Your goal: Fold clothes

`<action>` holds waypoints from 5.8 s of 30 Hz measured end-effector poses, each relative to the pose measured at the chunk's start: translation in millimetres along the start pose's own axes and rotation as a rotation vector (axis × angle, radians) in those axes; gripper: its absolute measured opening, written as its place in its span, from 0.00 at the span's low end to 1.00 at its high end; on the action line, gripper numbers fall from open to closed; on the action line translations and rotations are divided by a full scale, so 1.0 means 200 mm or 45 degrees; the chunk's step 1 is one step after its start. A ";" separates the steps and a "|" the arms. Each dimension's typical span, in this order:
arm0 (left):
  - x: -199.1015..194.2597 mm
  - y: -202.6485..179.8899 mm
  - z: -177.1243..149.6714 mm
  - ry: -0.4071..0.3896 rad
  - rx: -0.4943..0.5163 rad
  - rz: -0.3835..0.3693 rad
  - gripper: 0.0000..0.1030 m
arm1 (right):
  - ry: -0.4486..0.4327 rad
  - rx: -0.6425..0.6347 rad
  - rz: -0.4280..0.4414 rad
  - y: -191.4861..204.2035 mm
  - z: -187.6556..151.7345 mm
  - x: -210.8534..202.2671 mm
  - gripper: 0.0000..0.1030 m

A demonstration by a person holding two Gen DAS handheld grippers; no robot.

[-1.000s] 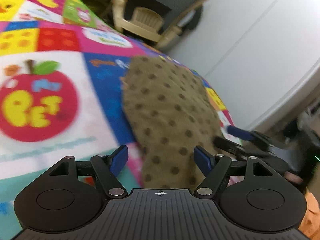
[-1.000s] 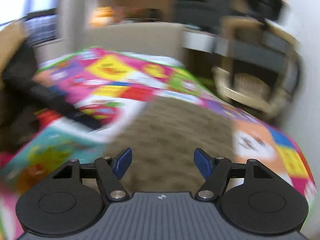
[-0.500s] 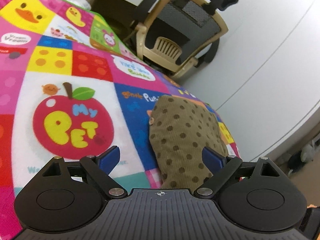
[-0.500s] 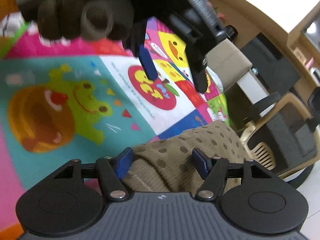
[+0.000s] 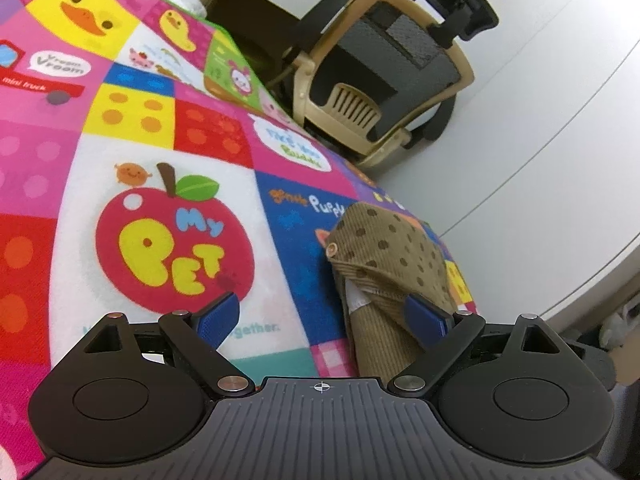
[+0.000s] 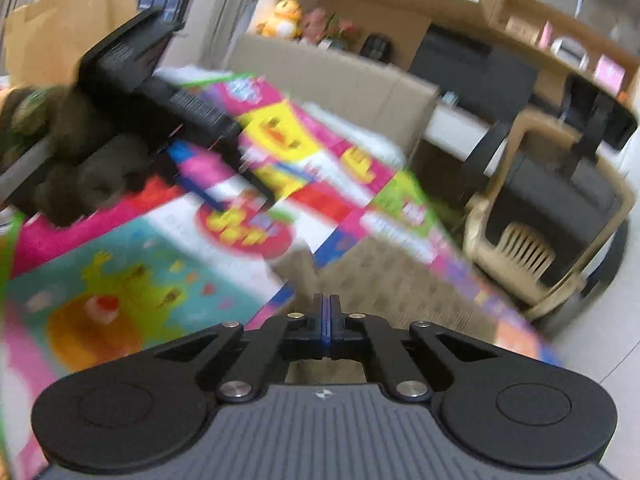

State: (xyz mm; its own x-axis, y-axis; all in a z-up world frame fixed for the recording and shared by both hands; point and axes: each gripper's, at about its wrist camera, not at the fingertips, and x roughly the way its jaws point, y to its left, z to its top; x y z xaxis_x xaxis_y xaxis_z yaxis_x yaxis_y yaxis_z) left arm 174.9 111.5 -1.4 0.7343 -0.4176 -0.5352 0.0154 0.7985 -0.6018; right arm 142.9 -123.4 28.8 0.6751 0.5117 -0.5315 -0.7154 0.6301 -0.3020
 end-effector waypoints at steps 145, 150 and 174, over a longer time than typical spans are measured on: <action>-0.02 0.35 -0.09 -0.276 0.214 0.397 0.99 | 0.029 0.494 -0.020 -0.08 0.01 0.69 0.89; -0.02 0.37 -0.09 -0.272 0.199 0.383 1.00 | -0.040 -0.062 0.089 0.24 0.07 0.53 0.89; -0.06 0.41 -0.09 -0.263 0.141 0.284 1.00 | 0.082 0.321 0.153 -0.13 0.17 0.83 0.70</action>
State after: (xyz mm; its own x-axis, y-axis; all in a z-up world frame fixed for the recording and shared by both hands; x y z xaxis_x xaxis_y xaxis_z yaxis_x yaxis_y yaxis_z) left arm 155.9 173.8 -54.7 0.8499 -0.1391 -0.5083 -0.0959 0.9076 -0.4088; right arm 279.5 -34.3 -25.9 0.5695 0.5585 -0.6031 -0.7168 0.6966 -0.0318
